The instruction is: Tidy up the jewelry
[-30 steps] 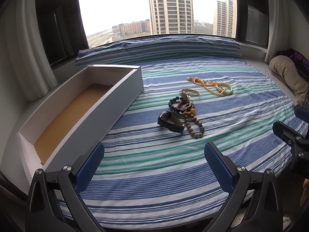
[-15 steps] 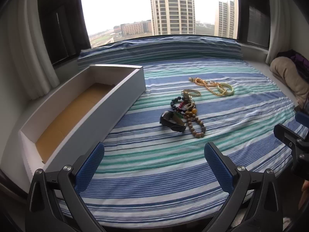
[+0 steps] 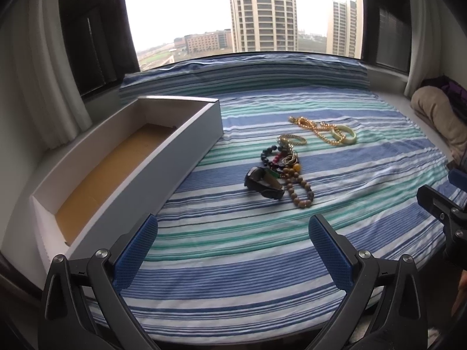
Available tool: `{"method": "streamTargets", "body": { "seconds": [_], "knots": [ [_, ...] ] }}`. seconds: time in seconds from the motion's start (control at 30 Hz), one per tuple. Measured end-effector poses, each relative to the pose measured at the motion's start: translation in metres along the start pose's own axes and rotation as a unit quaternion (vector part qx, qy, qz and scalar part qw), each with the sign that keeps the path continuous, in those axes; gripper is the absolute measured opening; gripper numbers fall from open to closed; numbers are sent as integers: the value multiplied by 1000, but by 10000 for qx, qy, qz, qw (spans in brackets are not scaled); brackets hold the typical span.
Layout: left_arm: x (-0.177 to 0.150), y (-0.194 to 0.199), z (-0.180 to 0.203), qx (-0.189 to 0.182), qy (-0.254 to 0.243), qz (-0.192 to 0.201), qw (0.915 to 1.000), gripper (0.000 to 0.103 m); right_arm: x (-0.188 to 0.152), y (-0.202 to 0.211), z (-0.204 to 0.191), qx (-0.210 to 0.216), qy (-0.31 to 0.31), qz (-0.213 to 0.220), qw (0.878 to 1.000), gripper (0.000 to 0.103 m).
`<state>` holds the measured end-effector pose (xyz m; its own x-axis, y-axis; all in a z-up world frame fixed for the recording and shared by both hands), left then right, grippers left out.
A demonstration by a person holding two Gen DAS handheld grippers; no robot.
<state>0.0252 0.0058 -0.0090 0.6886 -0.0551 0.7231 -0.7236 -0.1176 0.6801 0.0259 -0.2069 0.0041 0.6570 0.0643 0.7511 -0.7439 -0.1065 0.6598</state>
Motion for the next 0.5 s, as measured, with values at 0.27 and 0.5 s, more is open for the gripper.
{"method": "streamTargets", "body": {
  "seconds": [0.27, 0.5],
  "knots": [
    [0, -3, 2, -1, -51, -51, 10000, 103, 0, -1, -1, -7, 59, -28, 10000, 95],
    [0, -4, 3, 10, -59, -43, 10000, 103, 0, -1, -1, -20, 80, -9, 10000, 95]
  ]
}}
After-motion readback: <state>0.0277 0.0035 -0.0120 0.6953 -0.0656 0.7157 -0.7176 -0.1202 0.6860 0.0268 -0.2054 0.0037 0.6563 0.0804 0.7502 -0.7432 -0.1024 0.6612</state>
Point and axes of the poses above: each gripper's, at about its wrist camera, not at the fingertips, and y roughly against the way its jaws point, z to its right, x to its top, the point moved 4 cm from there along -y, roughly the way its jaws point, and after that the axes turned 3 degrees about x, right-handed, at the moved point
